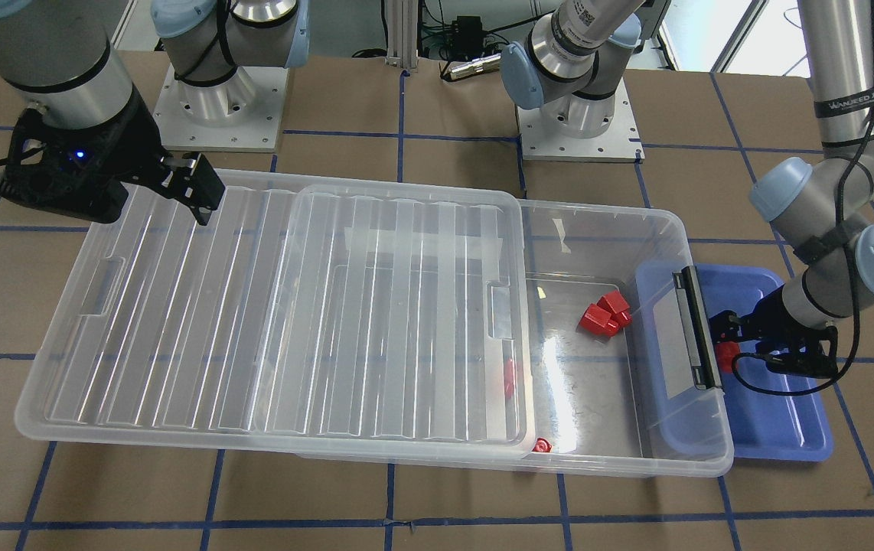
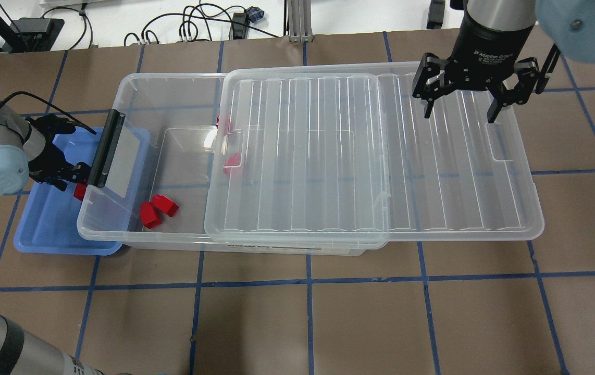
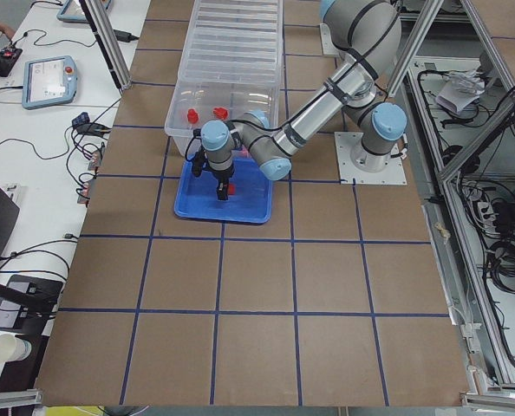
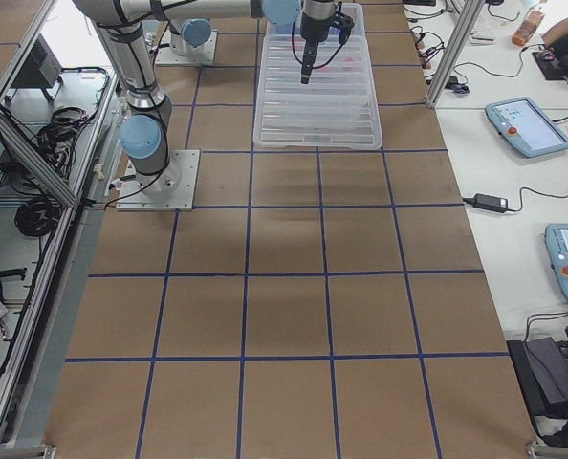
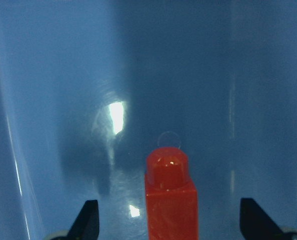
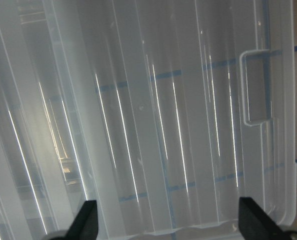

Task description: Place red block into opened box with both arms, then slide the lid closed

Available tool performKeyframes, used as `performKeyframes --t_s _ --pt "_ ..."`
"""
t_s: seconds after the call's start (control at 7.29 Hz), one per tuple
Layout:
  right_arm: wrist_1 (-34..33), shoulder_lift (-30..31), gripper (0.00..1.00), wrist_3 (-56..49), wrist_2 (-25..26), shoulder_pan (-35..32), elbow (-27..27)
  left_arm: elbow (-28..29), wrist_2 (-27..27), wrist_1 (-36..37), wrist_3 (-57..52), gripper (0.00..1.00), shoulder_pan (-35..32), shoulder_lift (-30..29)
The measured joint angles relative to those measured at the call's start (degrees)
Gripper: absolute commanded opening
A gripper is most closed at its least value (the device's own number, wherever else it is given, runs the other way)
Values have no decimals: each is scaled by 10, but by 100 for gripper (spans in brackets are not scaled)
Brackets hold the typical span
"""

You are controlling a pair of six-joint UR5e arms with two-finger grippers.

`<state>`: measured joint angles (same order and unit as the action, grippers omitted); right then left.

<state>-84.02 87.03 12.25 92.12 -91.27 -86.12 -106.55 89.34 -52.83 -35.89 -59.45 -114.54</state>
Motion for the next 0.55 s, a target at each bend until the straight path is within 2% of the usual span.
performKeyframes --t_s 0.14,0.27,0.55 --pt "-4 7 100 1 0 -1 -10 -1 1 0 5 41 0 -1" --pt "-6 8 100 1 1 -1 -13 -1 3 -1 8 26 0 -1" --pt "-7 9 100 1 1 -1 -15 0 8 -5 16 24 0 0"
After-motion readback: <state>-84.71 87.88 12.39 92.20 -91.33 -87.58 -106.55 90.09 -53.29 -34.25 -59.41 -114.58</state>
